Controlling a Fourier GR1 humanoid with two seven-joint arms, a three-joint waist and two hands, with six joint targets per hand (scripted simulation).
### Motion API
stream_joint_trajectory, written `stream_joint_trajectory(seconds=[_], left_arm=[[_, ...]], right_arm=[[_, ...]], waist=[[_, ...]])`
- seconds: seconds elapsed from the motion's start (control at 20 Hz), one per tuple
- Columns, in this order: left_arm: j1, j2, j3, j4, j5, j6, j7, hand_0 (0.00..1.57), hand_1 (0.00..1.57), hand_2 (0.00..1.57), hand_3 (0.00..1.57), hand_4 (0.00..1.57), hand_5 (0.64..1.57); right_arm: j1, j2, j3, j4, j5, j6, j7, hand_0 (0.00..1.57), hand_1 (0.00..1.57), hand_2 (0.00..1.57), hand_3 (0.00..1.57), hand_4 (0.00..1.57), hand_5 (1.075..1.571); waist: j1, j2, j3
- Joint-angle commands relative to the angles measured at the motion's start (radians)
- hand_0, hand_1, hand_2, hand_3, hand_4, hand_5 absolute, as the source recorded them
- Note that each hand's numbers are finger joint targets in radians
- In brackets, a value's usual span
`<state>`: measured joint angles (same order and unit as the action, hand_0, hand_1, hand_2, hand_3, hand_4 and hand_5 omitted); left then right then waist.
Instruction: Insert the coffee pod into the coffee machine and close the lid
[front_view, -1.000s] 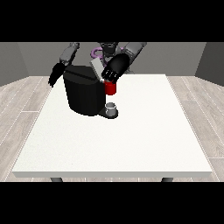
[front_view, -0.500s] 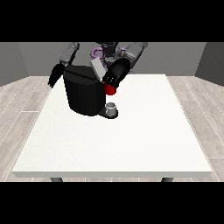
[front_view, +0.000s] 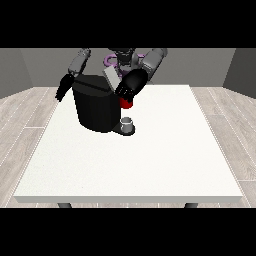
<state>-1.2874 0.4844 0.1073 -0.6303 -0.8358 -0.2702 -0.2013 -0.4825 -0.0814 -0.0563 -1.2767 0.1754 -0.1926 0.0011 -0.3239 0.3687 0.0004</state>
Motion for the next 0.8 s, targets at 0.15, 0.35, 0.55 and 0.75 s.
stream_joint_trajectory(seconds=[0.15,0.35,0.55,0.75], left_arm=[[-0.009,0.0,0.001,0.013,-0.018,0.046,-0.029,1.27,1.27,1.24,0.97,0.0,1.571],[0.008,0.046,-0.011,0.018,-0.049,0.076,-0.077,1.09,1.09,1.07,0.8,0.0,1.571],[-0.053,0.023,-0.022,-0.001,-0.066,0.067,-0.032,0.81,0.81,0.91,0.66,0.0,1.571],[-0.028,0.045,-0.031,-0.001,-0.097,0.12,-0.06,0.0,0.0,0.67,0.54,0.0,1.571]], right_arm=[[-0.022,0.02,0.014,-0.013,0.022,-0.033,0.017,0.0,0.0,0.0,0.0,0.07,1.571],[-0.021,-0.011,0.016,-0.054,0.008,0.014,0.087,0.0,0.0,0.0,0.0,0.22,1.571],[-0.041,0.017,0.016,0.006,0.027,-0.028,0.026,0.0,0.0,0.0,0.0,0.16,1.571],[-0.093,-0.044,-0.021,-0.007,0.012,0.004,0.041,0.0,0.0,0.0,0.0,0.21,1.571]], waist=[[-0.007,0.018,-0.0004],[-0.031,0.004,-0.0006],[-0.014,0.042,0.0002],[-0.012,0.081,-0.0001]])
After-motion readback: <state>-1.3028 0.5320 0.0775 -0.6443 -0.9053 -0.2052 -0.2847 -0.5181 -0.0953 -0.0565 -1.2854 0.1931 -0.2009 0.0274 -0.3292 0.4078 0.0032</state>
